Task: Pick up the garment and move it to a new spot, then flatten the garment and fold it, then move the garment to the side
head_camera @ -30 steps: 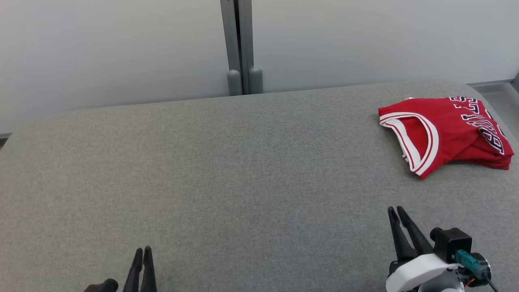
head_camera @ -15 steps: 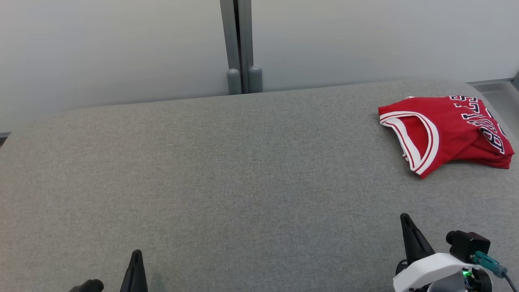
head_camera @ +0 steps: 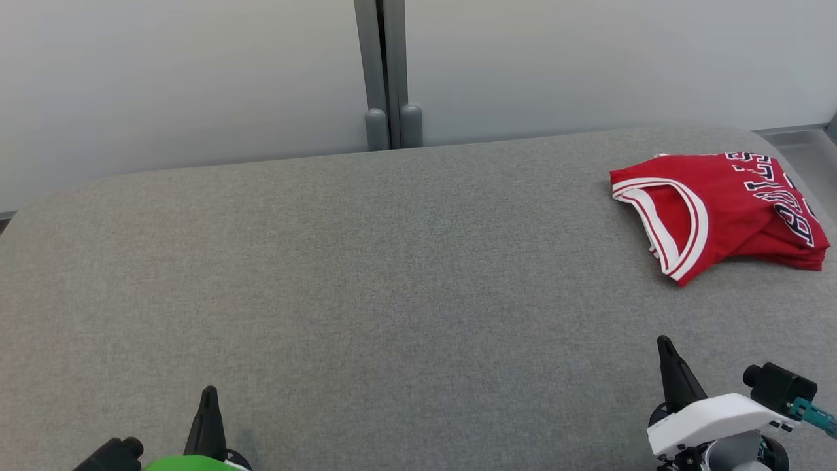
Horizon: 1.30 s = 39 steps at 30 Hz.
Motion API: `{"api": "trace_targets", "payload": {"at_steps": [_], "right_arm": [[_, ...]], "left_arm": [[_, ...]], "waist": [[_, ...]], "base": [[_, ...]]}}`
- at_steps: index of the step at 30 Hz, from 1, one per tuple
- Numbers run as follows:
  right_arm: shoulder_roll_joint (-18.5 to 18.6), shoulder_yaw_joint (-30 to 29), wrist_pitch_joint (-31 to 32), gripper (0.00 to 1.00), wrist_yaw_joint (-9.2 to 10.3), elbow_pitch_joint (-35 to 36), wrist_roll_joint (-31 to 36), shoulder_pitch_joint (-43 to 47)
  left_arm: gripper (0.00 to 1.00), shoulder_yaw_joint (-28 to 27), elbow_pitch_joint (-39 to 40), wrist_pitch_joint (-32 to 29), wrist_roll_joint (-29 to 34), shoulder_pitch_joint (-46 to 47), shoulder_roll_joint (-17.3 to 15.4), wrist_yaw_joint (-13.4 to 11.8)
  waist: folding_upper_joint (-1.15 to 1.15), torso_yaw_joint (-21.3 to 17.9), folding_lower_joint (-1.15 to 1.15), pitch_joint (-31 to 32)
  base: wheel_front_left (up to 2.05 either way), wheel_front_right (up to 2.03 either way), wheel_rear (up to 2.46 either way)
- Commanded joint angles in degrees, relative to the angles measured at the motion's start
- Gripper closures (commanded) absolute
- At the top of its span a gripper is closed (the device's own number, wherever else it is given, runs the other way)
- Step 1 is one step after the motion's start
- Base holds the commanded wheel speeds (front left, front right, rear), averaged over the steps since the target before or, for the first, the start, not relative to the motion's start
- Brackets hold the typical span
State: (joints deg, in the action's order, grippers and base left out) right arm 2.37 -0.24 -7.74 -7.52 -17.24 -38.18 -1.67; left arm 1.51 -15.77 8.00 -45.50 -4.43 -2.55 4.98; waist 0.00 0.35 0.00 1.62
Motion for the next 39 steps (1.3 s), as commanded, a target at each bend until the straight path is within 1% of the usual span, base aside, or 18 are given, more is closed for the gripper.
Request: {"api": "trace_targets", "payload": {"at_steps": [1, 19, 39], "right_arm": [[0.27, -0.43, 0.48, 1.00, 0.00, 1.07, -2.14, -1.42], [0.37, -2.00, 4.12, 1.00, 0.01, 1.72, -15.70, -2.34], [0.46, -3.42, 7.43, 1.00, 0.03, 2.29, -28.05, -3.23]], "left_arm": [[1.00, -0.61, 0.89, -0.55, -1.73, 1.87, -0.18, 0.30], [1.00, -2.61, 1.15, -4.24, -13.53, 4.31, -0.26, 0.92], [1.00, -4.43, 1.39, -7.55, -24.23, 6.54, -0.33, 1.49]], "waist": [[0.00, -0.01, 0.00, -0.02], [0.00, -0.07, 0.00, -0.35], [0.00, -0.14, 0.00, -0.72]], "base": [[0.00, 0.00, 0.00], [0.00, 0.00, 0.00], [0.00, 0.00, 0.00]]}}
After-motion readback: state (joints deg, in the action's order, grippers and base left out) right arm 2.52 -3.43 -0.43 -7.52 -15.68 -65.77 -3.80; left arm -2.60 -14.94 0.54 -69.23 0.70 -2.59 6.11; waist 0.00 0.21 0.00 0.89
